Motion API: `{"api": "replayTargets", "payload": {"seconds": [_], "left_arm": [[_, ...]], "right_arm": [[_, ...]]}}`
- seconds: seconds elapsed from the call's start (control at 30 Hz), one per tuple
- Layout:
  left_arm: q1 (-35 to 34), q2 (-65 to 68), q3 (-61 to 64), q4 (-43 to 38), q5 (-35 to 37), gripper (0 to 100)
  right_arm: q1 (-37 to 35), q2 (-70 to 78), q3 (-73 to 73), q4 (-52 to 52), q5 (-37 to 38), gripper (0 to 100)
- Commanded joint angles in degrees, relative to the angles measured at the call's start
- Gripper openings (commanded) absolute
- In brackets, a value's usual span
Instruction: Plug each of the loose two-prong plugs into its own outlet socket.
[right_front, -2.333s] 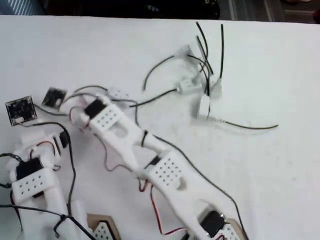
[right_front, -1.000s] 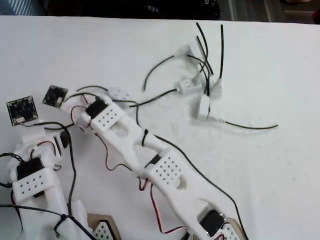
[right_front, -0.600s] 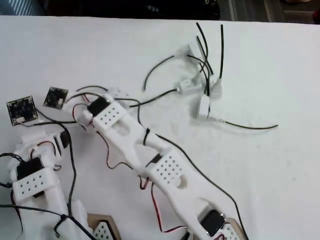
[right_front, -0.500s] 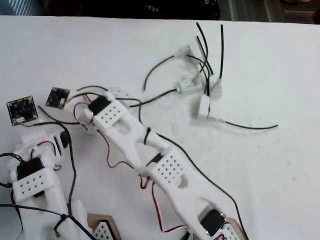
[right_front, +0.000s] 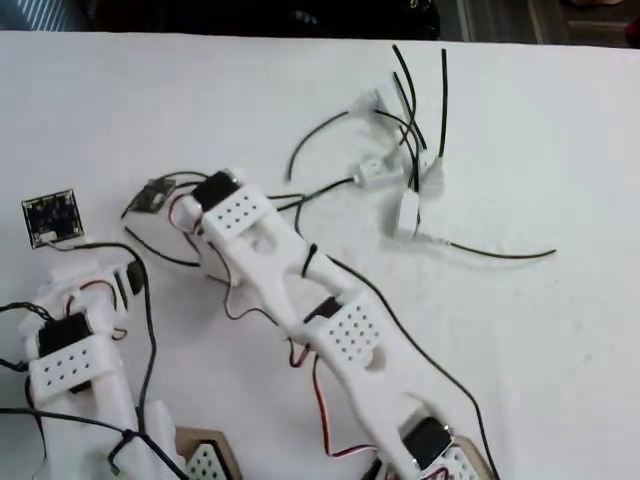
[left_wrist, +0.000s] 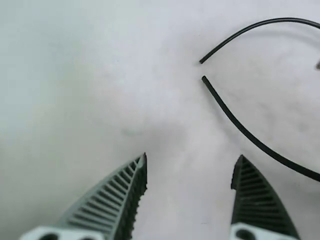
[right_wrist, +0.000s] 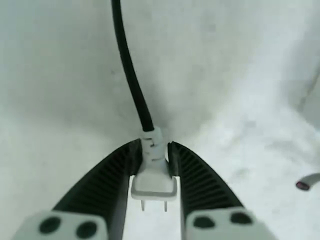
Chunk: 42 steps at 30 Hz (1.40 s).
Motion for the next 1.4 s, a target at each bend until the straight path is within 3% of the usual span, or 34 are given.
{"api": "replayTargets", "payload": {"seconds": [0.0, 0.37, 0.53, 0.63, 0.77, 1.07, 1.37], "left_arm": [[0.66, -1.27, -1.76, -1.05, 0.00, 27], [0.66, -1.27, -1.76, -1.05, -0.09, 27], [0.66, -1.27, -1.76, -1.05, -0.09, 27], [0.66, -1.19, -1.76, -1.05, -0.09, 27], [0.66, -1.10, -1.76, -1.05, -0.09, 27], [0.66, -1.10, -1.76, -1.05, -0.09, 27], [0.66, -1.10, -1.76, -1.05, -1.58, 27]], "right_arm": [[3.03, -6.90, 1.85, 1.27, -3.52, 1.8], [9.71, -25.89, 28.57, 1.01, -3.87, 1.8], [10.77, -30.11, 40.44, -7.96, -5.54, 2.2], [10.42, -31.43, 45.10, -13.93, -8.53, 12.0], [9.01, -33.27, 45.89, -14.11, -11.34, 27.0], [8.48, -37.58, 48.79, -8.92, -14.42, 19.1], [4.88, -40.40, 61.01, -17.01, -14.42, 18.4]]}}
